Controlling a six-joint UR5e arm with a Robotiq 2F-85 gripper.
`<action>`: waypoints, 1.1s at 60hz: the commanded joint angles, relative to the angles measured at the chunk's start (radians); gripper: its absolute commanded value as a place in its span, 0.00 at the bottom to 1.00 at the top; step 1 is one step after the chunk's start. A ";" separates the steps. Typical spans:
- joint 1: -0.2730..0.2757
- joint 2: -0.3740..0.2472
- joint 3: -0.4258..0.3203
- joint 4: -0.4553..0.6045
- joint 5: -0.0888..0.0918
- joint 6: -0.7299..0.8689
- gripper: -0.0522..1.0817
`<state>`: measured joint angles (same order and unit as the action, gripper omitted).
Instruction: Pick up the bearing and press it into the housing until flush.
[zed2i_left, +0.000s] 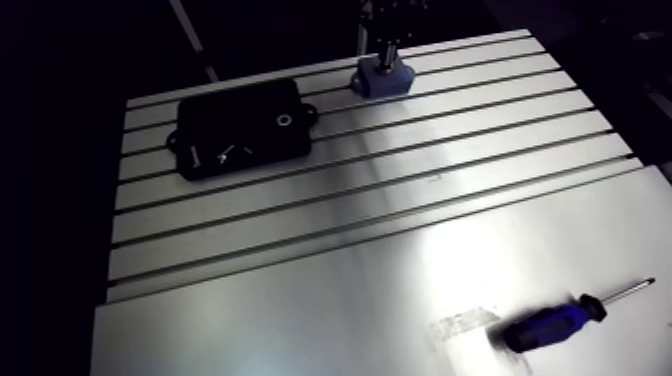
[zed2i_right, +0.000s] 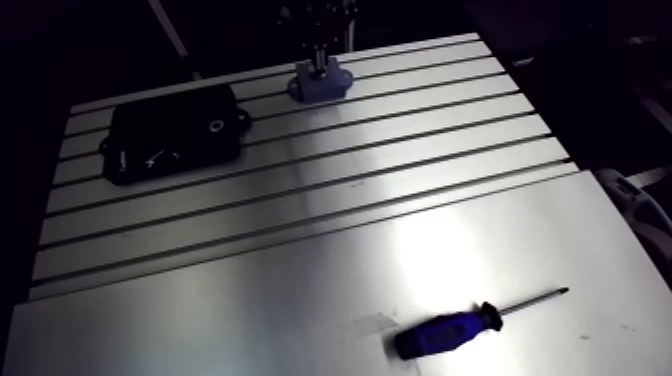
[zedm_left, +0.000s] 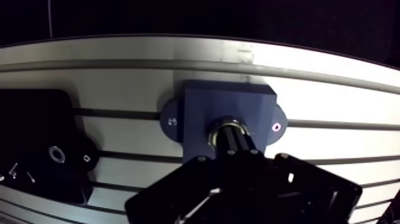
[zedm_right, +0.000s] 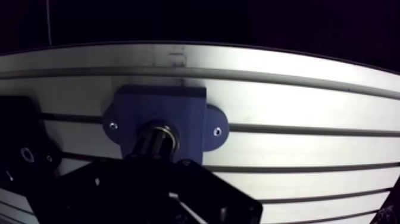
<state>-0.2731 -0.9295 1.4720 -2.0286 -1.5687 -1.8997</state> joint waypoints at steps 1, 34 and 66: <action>0.000 -0.001 0.001 0.000 0.000 0.000 0.99; 0.000 -0.001 0.006 -0.002 -0.006 0.000 0.99; 0.000 -0.001 0.011 -0.003 -0.006 0.001 0.99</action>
<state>-0.2731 -0.9302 1.4808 -2.0314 -1.5746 -1.8984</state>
